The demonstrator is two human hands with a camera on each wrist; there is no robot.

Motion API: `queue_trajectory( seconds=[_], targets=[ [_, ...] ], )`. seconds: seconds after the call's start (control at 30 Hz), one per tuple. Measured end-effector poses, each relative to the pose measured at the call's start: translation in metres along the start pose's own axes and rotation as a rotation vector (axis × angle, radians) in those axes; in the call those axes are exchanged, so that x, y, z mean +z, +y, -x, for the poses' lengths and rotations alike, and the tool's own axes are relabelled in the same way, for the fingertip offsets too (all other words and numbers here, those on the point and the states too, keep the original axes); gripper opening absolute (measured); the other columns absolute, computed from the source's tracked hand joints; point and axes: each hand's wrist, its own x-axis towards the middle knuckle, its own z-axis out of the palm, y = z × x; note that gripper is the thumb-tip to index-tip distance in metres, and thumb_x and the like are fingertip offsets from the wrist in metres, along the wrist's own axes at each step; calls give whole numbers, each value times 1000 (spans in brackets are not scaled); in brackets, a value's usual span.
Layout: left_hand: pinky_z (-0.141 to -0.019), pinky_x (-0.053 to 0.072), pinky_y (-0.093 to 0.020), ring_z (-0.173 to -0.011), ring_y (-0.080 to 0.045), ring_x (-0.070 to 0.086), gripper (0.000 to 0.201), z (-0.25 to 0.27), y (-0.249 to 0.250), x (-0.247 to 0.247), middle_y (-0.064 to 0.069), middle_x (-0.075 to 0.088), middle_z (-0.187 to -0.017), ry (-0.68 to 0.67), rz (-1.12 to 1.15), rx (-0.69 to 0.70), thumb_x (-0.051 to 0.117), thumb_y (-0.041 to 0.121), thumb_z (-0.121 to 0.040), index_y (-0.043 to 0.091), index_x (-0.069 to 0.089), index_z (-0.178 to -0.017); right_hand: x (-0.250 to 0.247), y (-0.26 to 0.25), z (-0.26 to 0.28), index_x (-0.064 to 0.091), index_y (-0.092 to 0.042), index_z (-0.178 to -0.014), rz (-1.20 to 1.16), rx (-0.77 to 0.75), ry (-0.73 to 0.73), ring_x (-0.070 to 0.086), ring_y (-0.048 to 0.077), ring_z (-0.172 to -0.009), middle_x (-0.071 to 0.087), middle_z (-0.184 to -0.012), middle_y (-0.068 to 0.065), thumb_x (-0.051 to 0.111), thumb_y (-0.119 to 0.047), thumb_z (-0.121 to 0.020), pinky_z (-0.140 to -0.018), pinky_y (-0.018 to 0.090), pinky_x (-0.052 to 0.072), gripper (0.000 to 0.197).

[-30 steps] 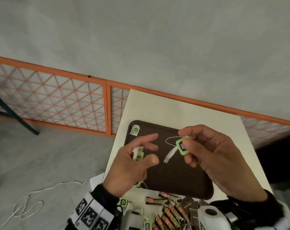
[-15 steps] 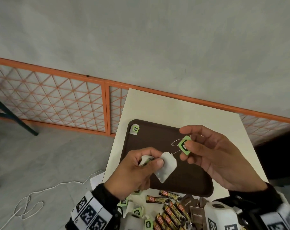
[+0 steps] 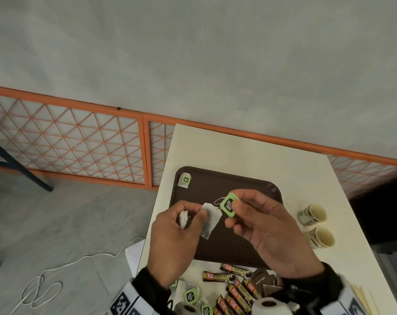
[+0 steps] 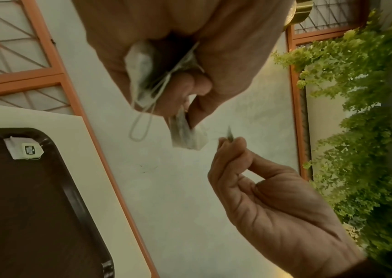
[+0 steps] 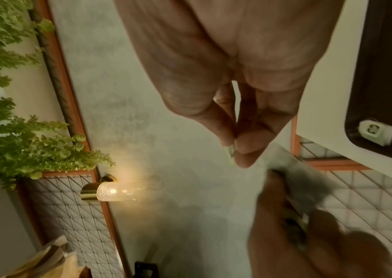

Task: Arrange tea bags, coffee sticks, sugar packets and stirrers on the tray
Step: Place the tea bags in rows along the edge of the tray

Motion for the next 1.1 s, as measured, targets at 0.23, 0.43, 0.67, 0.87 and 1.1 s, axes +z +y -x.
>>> queue_trajectory(
  seconds=[0.23, 0.43, 0.67, 0.87, 1.1],
  targets=[
    [-45, 37, -25, -38, -4, 44, 10, 1, 5, -6, 9, 61, -54, 45, 82, -59, 70, 24, -87, 28, 75, -79, 11, 21, 2, 73, -17, -106, 338, -132, -4, 71, 25, -76, 73, -90, 12, 65, -9, -88, -68, 26, 57, 22],
    [-41, 19, -20, -40, -15, 17, 11, 4, 5, -10, -9, 35, -51, -62, 321, -270, 68, 18, -87, 17, 77, -82, 12, 24, -4, 65, -20, -112, 586, -179, -9, 73, 21, -69, 73, -82, 5, 71, -9, -86, -63, 24, 57, 28],
    [-42, 26, -21, -38, -14, 26, 6, 1, -17, -17, -8, 56, -53, -82, 332, -391, 72, 14, -83, 16, 77, -83, 9, 46, -25, 61, -14, -108, 529, 1, 11, 70, 22, -65, 73, -78, 9, 78, -15, -79, -62, 26, 57, 33],
    [-38, 28, -20, -37, -9, 32, 8, -15, -39, -17, -2, 56, -52, -42, 351, -559, 69, 14, -86, 10, 77, -86, 6, 72, -46, 74, -18, -95, 468, 188, -65, 57, 8, -59, 66, -68, 2, 65, -25, -91, -55, 17, 46, 12],
    [-38, 29, -19, -36, -7, 32, 17, -43, -57, -15, -6, 70, -68, -19, 216, -589, 67, 25, -88, 12, 72, -96, -16, 81, -106, 72, -11, -97, 560, 180, -6, 53, 7, -60, 64, -71, 3, 63, -17, -94, -55, 18, 44, 11]
  ],
)
